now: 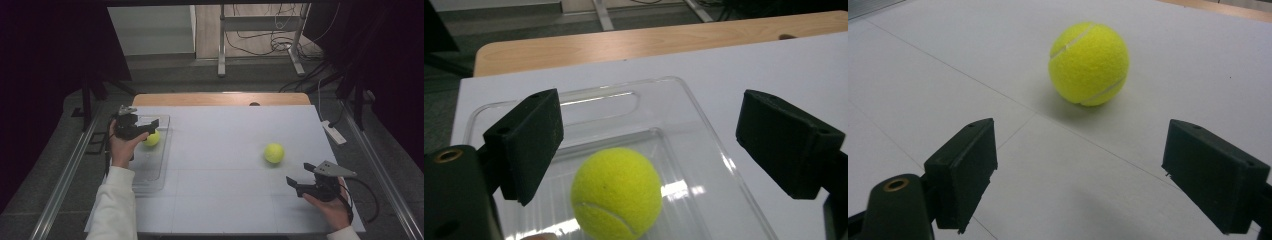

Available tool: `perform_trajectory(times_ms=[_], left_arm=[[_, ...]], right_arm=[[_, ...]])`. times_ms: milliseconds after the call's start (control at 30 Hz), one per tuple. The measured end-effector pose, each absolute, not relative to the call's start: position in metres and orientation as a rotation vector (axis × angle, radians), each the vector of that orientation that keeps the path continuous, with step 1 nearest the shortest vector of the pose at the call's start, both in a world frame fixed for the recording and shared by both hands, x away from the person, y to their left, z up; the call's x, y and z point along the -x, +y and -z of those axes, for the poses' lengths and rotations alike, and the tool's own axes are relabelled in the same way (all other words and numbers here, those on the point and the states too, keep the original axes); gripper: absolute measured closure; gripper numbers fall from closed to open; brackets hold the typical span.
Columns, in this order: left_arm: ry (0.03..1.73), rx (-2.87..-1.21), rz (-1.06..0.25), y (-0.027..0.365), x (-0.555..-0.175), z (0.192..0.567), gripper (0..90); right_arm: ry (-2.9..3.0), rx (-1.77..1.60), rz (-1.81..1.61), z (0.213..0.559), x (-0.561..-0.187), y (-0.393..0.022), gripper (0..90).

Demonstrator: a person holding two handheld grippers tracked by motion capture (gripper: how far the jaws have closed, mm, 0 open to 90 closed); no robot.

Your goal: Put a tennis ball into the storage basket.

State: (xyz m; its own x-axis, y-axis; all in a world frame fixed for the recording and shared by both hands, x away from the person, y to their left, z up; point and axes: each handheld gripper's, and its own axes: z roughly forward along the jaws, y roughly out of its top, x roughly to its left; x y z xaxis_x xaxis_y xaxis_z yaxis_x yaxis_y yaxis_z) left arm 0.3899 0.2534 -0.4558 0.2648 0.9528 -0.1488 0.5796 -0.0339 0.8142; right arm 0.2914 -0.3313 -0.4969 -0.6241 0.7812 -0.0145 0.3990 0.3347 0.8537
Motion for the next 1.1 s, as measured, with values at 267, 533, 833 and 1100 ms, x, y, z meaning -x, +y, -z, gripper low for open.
perform_trajectory(times_ms=[267,533,833,1100], left_arm=[[1.357,-1.688,-0.499,0.247,-0.385,0.450,13.6],[1.249,-1.712,-0.459,0.233,-0.381,0.439,13.8],[1.155,-1.751,-0.405,0.213,-0.378,0.432,13.6],[1.097,-1.769,-0.374,0.199,-0.374,0.428,13.8]], right_arm=[[2.178,-1.038,-1.220,0.497,-0.291,-0.333,14.7],[2.174,-1.046,-1.218,0.497,-0.290,-0.334,14.7],[2.172,-1.048,-1.213,0.497,-0.289,-0.335,14.7],[2.173,-1.046,-1.213,0.497,-0.289,-0.335,14.7]])
